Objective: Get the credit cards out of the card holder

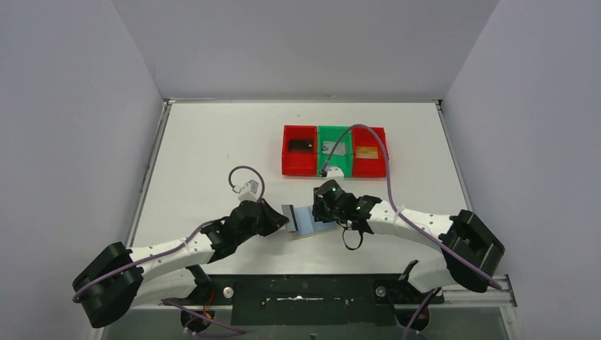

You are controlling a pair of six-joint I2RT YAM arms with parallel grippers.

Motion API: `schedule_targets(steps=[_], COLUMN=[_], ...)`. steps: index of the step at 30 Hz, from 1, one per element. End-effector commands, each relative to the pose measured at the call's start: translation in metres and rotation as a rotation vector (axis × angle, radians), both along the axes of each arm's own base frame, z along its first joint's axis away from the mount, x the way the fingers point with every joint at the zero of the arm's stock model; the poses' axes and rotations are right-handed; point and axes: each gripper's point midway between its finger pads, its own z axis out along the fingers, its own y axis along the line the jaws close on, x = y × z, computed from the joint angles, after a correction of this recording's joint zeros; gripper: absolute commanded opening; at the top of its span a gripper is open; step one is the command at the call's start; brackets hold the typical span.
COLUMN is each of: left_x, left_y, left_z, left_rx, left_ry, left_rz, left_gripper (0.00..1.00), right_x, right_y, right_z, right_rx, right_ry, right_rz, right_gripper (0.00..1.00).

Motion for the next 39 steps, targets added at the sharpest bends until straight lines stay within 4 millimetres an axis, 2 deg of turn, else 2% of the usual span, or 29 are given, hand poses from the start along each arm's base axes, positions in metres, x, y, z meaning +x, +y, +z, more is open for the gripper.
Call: schedule_targets(steps=[1, 4, 8, 11, 13, 16, 21, 28, 39], left_x=[0.008, 0.009, 0.009, 0.009, 0.008, 0.007, 0.002, -0.003, -0.003], left_y=[-0.015, -0.016, -0.018, -0.02, -0.022, -0.025, -0.029, -0.034, -0.04], left_z=[0.035, 0.042, 0.05, 0.058, 0.063, 0.073, 0.088, 0.11, 0.123], left_rx=[-0.099, -0.109, -0.129, -0.149, -0.17, -0.212, -0.285, -0.377, -0.434], left_ry=[-0.111, -0.138, -0.179, -0.214, -0.235, -0.27, -0.324, -0.393, -0.415], left_rz=[-0.045, -0.057, -0.071, -0.087, -0.098, -0.115, -0.146, -0.183, -0.202], left_gripper=[0.0, 0.0, 0.0, 0.0, 0.0, 0.0, 0.0, 0.0, 0.0], right_x=[0.03, 0.041, 0.044, 0.042, 0.035, 0.026, 0.014, 0.002, -0.01], right_y=[-0.023, -0.046, -0.06, -0.053, -0.045, -0.028, -0.003, 0.019, 0.033], right_z=[0.038, 0.055, 0.075, 0.094, 0.099, 0.107, 0.118, 0.124, 0.125], right_rx=[0.102, 0.12, 0.218, 0.394, 0.498, 0.606, 0.72, 0.842, 0.907], right_ry=[-0.1, -0.134, -0.169, -0.2, -0.191, -0.166, -0.134, -0.07, -0.011], right_rz=[-0.124, -0.165, -0.183, -0.133, -0.078, 0.011, 0.16, 0.279, 0.384], right_gripper=[0.32, 0.43, 0.57, 0.69, 0.75, 0.79, 0.78, 0.7, 0.49])
